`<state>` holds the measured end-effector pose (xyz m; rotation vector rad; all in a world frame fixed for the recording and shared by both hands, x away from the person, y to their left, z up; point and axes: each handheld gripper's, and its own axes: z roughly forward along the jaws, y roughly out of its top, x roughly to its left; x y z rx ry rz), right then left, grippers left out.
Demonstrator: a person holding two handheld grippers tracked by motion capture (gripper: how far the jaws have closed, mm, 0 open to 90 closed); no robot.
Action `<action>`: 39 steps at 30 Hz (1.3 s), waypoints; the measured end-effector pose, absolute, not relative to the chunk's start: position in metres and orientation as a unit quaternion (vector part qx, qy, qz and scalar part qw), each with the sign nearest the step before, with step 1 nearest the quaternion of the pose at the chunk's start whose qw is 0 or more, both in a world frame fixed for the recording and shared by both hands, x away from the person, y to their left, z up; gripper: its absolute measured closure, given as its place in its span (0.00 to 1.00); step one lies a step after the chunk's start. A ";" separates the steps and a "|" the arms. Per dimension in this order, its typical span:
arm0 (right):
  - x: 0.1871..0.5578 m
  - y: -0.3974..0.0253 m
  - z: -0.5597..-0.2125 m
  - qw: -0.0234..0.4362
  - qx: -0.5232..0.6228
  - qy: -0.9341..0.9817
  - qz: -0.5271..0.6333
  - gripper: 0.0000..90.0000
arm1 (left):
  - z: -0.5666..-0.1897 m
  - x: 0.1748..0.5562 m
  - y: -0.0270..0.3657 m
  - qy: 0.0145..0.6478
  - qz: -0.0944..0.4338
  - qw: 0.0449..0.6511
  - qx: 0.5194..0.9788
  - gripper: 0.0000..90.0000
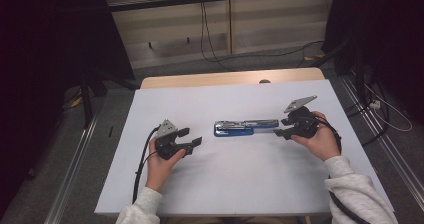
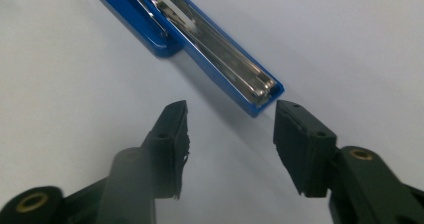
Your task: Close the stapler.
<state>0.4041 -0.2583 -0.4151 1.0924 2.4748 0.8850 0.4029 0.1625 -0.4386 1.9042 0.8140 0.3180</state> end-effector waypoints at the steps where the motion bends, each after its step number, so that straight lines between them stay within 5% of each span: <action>1: 0.404 -0.259 -0.416 0.149 0.382 0.860 0.305 0.59 | -0.439 0.405 0.161 0.340 0.130 0.493 0.790 0.46; 9: 0.403 -0.270 -0.425 0.152 0.412 0.846 0.304 0.86 | -0.445 0.421 0.148 0.365 0.118 0.464 0.798 0.84; 16: 0.406 -0.272 -0.433 0.151 0.429 0.840 0.297 1.00 | -0.451 0.435 0.138 0.379 0.108 0.452 0.800 0.97; 39: 0.419 -0.260 -0.446 0.149 0.432 0.844 0.282 1.00 | -0.463 0.455 0.105 0.371 0.083 0.409 0.829 1.00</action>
